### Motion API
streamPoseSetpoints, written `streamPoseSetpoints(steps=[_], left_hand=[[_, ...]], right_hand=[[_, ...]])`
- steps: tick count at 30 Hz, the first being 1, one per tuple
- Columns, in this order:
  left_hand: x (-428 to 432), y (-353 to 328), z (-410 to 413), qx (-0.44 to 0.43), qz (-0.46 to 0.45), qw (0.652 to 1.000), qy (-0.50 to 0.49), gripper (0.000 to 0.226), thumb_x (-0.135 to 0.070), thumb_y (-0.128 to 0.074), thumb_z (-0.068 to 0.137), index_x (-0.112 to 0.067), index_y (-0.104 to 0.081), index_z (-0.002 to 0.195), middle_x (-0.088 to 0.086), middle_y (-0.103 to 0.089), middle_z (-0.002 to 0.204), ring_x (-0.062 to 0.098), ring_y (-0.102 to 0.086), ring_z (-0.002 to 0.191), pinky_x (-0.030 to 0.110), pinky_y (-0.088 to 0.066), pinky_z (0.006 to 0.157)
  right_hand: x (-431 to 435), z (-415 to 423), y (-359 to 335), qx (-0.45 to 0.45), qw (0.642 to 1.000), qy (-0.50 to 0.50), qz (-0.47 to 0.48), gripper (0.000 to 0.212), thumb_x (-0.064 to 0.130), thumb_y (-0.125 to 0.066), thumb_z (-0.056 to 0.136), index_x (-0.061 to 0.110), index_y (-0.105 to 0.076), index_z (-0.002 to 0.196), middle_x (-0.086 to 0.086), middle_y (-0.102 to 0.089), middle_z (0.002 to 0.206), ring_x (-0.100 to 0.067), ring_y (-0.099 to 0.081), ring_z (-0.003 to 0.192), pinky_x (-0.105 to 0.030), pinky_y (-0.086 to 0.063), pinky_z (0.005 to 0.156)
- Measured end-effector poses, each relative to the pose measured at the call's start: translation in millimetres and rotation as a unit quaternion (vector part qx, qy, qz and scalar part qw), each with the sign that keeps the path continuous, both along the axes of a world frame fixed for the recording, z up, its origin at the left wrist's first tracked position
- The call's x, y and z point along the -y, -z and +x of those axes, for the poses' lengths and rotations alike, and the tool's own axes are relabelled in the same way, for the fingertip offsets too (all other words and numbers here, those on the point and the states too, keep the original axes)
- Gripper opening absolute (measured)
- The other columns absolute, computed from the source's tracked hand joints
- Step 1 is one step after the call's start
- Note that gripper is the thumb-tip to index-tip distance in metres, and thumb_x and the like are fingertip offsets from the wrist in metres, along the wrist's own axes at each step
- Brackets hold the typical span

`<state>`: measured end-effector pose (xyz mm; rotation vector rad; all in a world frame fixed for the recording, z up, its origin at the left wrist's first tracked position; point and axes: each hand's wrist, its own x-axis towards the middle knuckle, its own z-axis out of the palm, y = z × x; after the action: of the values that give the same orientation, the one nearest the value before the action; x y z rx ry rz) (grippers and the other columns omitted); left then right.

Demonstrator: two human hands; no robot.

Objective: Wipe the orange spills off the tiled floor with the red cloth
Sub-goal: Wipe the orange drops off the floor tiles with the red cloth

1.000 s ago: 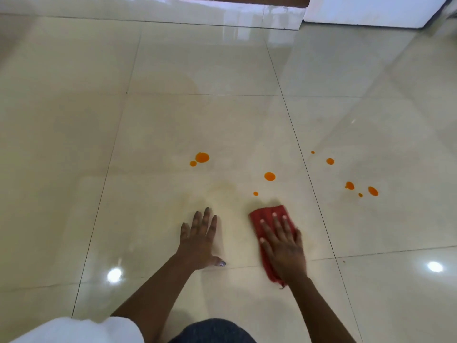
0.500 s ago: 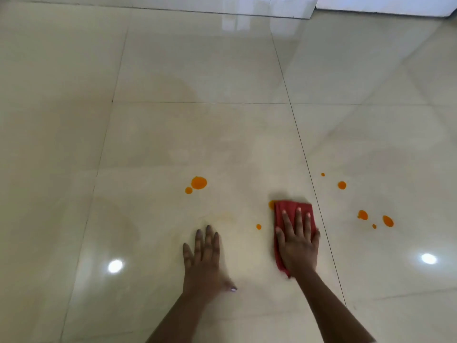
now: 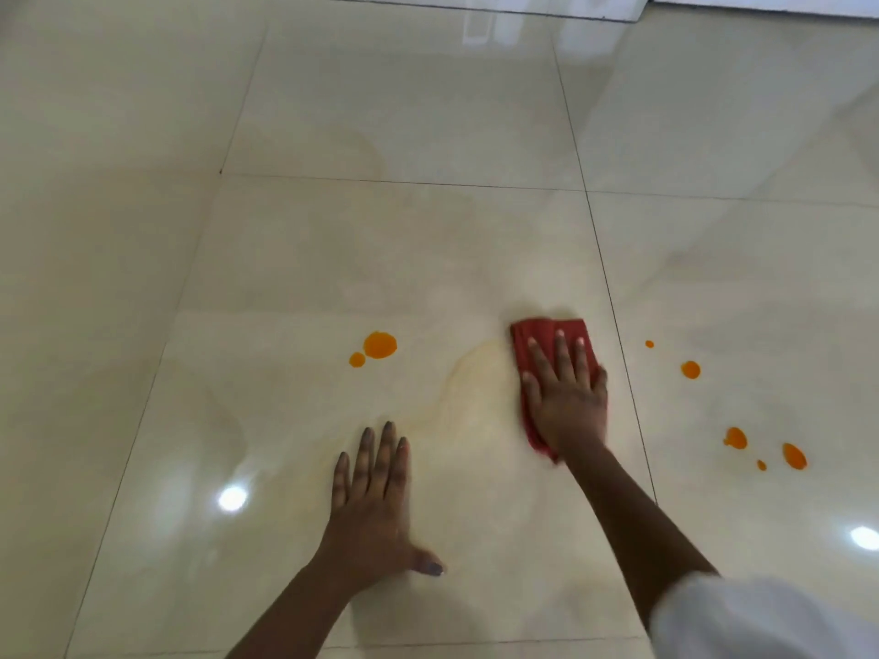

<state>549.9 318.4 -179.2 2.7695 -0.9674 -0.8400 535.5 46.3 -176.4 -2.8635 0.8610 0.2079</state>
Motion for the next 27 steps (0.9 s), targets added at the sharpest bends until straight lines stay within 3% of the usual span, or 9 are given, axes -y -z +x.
streamPoseSetpoints(steps=[3,6,9,11,13,16,22,25,27], left_hand=[[-2,-2,-1,0.016,-0.041,0.999,0.001,0.145,-0.095,-0.044,0.04,-0.014,0.012,0.146,0.008,0.024,0.154,0.016,0.038,0.134,0.044,0.022,0.109],[-17,-8,11,0.043,-0.025,0.998,-0.034,0.142,-0.095,-0.039,0.042,-0.009,-0.004,0.149,0.013,0.008,0.158,0.018,0.026,0.14,0.04,0.018,0.11],[-42,-5,35,0.033,0.022,0.994,-0.103,0.145,-0.097,-0.039,0.039,-0.018,0.033,0.137,0.004,0.044,0.146,0.022,0.048,0.13,0.044,0.028,0.106],[-55,1,44,0.003,0.041,0.993,-0.113,0.144,-0.101,-0.03,0.035,-0.019,0.046,0.126,0.001,0.056,0.136,0.024,0.055,0.122,0.048,0.029,0.104],[-55,5,46,-0.01,0.042,0.993,-0.114,0.145,-0.103,-0.021,0.03,-0.018,0.046,0.127,0.001,0.054,0.138,0.024,0.054,0.124,0.048,0.033,0.1],[-55,4,41,-0.001,0.025,0.994,-0.104,0.142,-0.101,-0.027,0.036,-0.022,0.046,0.128,0.0,0.052,0.14,0.022,0.051,0.127,0.045,0.038,0.097],[-73,1,49,-0.001,0.029,0.984,-0.174,0.146,-0.101,-0.03,0.034,-0.019,0.046,0.128,0.001,0.057,0.136,0.022,0.052,0.126,0.048,0.033,0.101],[-73,1,51,-0.017,0.036,0.983,-0.178,0.146,-0.104,-0.02,0.028,-0.019,0.046,0.127,0.002,0.056,0.137,0.024,0.051,0.126,0.048,0.037,0.096],[-72,0,50,-0.018,0.038,0.983,-0.18,0.146,-0.103,-0.02,0.029,-0.019,0.047,0.126,0.002,0.055,0.138,0.025,0.051,0.127,0.048,0.038,0.096]], right_hand=[[-39,49,7,-0.016,0.998,-0.049,0.021,0.053,0.045,-0.022,0.098,0.036,-0.007,0.148,-0.004,-0.001,0.159,-0.026,0.006,0.146,-0.051,-0.004,0.115],[-90,10,12,0.027,0.976,-0.214,0.007,0.051,0.043,-0.031,0.094,0.036,-0.03,0.144,-0.005,-0.025,0.155,-0.029,-0.018,0.144,-0.051,-0.018,0.112],[-70,-10,8,0.042,0.985,-0.168,0.003,0.05,0.042,-0.033,0.091,0.032,-0.042,0.139,-0.007,-0.038,0.148,-0.031,-0.033,0.138,-0.049,-0.03,0.107],[-57,32,6,0.032,0.996,-0.078,0.002,0.051,0.044,-0.028,0.095,0.033,-0.028,0.145,-0.008,-0.023,0.155,-0.03,-0.017,0.144,-0.051,-0.021,0.111],[-65,88,4,0.019,0.999,-0.021,0.03,0.052,0.045,-0.023,0.098,0.036,-0.01,0.148,-0.005,-0.004,0.159,-0.026,0.002,0.146,-0.052,-0.009,0.114],[-117,129,4,0.009,0.991,-0.126,0.046,0.052,0.042,-0.023,0.099,0.035,-0.01,0.148,-0.004,-0.002,0.159,-0.025,0.005,0.146,-0.052,-0.005,0.115],[-136,11,5,0.027,0.944,-0.327,0.008,0.048,0.038,-0.032,0.092,0.034,-0.041,0.139,-0.004,-0.041,0.147,-0.027,-0.035,0.137,-0.049,-0.027,0.109],[-90,31,5,0.022,0.969,-0.246,-0.01,0.048,0.035,-0.029,0.093,0.029,-0.042,0.139,-0.008,-0.04,0.147,-0.03,-0.031,0.139,-0.047,-0.026,0.107],[-91,89,0,0.023,0.989,-0.148,-0.006,0.048,0.037,-0.027,0.098,0.031,-0.029,0.145,-0.008,-0.023,0.156,-0.029,-0.015,0.144,-0.048,-0.019,0.111]])
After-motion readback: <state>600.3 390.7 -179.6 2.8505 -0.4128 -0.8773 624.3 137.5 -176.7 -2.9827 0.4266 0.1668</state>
